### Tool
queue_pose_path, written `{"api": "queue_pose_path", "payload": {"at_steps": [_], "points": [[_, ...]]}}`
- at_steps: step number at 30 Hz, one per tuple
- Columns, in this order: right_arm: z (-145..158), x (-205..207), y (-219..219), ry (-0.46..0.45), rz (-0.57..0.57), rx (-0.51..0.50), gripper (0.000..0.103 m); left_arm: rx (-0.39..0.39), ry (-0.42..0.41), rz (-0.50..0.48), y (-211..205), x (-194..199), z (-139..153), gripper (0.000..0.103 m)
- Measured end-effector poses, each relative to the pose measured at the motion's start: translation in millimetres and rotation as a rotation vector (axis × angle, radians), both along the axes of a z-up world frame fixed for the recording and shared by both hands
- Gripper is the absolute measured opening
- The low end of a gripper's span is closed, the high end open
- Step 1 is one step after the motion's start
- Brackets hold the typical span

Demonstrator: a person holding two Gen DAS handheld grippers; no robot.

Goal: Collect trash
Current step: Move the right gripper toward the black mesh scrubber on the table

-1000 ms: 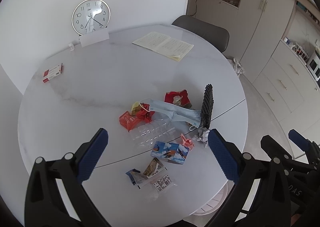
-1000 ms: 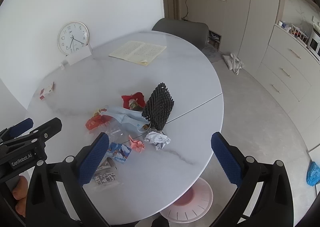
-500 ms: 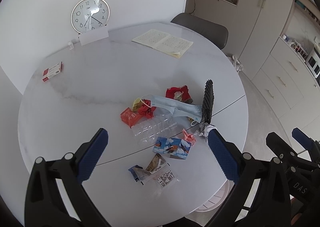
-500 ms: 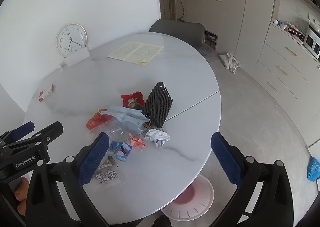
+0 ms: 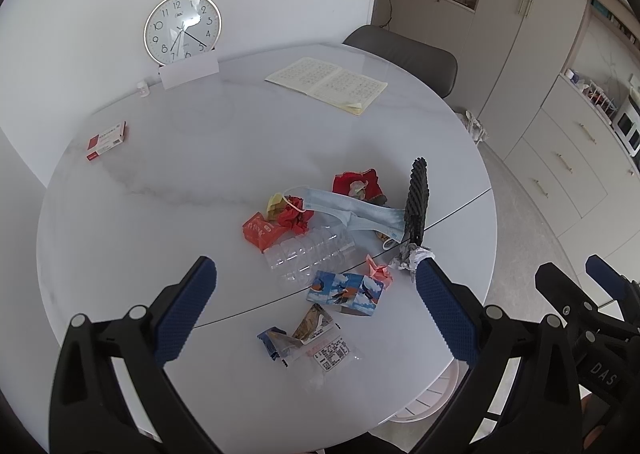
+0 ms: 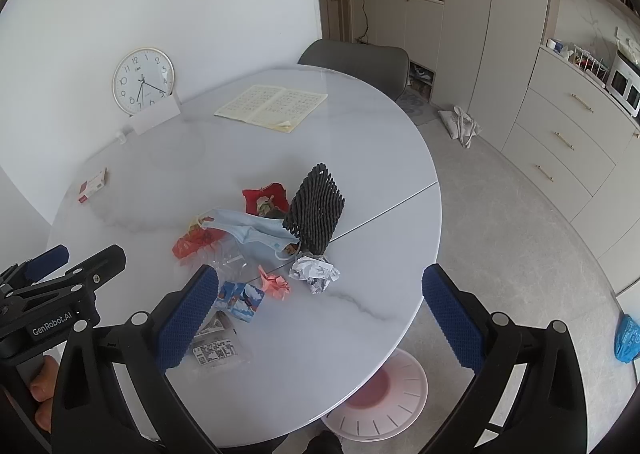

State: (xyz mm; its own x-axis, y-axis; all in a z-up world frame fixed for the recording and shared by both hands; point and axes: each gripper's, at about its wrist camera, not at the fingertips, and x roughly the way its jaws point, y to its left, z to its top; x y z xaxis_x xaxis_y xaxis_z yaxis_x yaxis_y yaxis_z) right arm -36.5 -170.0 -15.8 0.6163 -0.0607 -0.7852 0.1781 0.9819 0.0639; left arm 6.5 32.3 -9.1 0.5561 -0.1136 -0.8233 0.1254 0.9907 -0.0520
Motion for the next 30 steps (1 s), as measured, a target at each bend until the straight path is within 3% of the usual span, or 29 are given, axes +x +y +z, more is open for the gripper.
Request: {"api": "queue_pose_path", "payload": {"at_steps": [30], "points": [[-2.0, 7.8, 2.7, 0.011, 0.027, 0.006, 0.101, 0.007, 0.006, 0.019, 5.0, 5.2, -2.6, 0.095]]}}
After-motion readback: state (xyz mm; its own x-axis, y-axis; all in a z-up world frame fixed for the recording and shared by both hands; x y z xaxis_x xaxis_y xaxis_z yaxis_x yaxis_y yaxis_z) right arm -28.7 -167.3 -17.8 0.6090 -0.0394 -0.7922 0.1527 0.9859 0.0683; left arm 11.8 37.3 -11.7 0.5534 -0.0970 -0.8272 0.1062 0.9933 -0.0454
